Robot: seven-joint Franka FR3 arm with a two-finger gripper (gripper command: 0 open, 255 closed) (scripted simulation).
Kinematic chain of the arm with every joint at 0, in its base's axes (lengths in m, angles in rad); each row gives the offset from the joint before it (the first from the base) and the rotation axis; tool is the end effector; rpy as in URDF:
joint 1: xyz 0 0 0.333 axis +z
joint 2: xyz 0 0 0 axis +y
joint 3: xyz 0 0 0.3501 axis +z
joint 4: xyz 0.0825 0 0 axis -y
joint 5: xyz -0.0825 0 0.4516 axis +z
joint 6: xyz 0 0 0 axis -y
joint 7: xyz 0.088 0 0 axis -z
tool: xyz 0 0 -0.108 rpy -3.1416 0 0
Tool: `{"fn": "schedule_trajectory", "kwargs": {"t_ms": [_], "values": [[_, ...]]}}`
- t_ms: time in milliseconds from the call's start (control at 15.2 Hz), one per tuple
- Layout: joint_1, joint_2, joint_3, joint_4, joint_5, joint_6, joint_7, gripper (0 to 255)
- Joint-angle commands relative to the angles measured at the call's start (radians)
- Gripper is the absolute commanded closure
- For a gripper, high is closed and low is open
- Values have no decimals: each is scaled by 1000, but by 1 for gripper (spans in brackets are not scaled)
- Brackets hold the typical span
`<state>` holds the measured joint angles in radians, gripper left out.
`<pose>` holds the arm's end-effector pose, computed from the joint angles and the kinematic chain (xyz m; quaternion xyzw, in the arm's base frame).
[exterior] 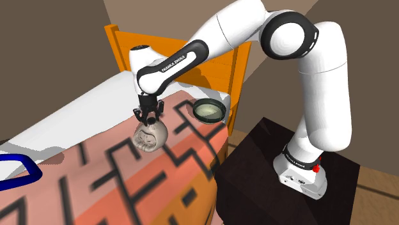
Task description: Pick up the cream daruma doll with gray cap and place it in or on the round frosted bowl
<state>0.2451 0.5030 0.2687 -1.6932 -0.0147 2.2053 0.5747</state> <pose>0.6588 0.3477 0.3068 -0.9973 0.0428 0.0186 0.0565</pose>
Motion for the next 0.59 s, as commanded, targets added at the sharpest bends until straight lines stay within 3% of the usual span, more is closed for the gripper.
{"fn": "schedule_trajectory", "kwargs": {"t_ms": [0,528], "values": [[-1,-12,2,12,3,-21,0,255],[-6,-58,8,54,13,-109,1,255]]}}
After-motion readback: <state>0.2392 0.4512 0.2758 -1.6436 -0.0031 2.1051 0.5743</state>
